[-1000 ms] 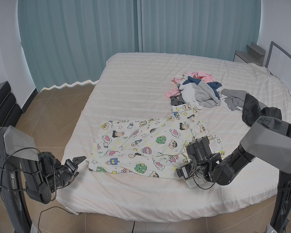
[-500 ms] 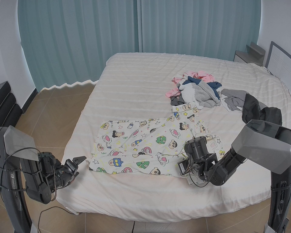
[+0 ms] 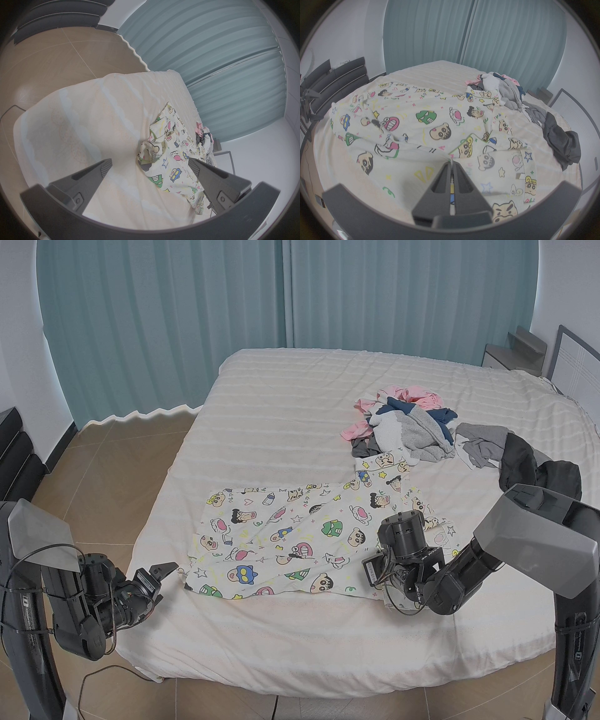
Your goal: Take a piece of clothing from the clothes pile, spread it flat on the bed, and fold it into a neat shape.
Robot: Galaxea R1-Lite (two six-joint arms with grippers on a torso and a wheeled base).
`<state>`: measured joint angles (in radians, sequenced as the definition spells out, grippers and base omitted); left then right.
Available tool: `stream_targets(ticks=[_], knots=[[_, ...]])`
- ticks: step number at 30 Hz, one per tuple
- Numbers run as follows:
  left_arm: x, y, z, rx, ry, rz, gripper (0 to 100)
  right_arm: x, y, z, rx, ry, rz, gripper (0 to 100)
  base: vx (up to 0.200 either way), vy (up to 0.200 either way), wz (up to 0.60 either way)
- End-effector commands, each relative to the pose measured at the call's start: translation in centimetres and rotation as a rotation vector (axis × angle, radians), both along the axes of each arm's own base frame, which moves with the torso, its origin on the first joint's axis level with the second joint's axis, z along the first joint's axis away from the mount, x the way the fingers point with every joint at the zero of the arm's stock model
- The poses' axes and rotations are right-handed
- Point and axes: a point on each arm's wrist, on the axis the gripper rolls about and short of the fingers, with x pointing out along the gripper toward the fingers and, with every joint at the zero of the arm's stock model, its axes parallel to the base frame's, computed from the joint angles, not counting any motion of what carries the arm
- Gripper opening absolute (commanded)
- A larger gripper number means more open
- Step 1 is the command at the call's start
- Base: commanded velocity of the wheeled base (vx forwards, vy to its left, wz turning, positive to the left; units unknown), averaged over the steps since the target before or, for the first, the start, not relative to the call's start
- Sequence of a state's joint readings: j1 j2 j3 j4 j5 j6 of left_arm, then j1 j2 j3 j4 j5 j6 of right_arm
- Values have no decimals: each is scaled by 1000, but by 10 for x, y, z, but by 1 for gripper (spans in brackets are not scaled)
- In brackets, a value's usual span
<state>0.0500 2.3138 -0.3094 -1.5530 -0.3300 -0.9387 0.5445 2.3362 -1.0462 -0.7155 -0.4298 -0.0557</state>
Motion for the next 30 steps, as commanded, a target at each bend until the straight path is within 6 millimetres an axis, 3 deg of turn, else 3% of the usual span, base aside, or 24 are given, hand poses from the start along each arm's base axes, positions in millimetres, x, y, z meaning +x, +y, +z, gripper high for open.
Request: stream_targets(ticks=[1,10,11,20,23,25,26,27,30], knots=[[0,0,1,1,-13,1,100,7,4,6,15,-27,8,0,0,0,0],[0,0,1,2,-12,0,100,12,7,-1,26,-27,8,0,0,0,0],[0,0,1,1,-12,-1,100,12,7,-1,30,-28,8,100,0,0,0],[1,0,4,26,-33,-12,100,8,-2,28,183,-93,-18,100,0,0,0],[1,1,8,23,-44,-7,100,7,-19,37,218,-94,-55,100,0,0,0],[0,1,11,24,-52,-7,100,2,-43,45,258,-87,-120,100,0,0,0],[0,1,11,24,-52,-7,100,2,-43,45,258,-87,-120,100,0,0,0],[0,1,12,24,-55,-7,100,-4,-59,52,312,-84,-177,100,200,0,0],[-3,0,11,27,-45,-16,100,-18,-81,63,405,-68,-230,100,200,0,0]])
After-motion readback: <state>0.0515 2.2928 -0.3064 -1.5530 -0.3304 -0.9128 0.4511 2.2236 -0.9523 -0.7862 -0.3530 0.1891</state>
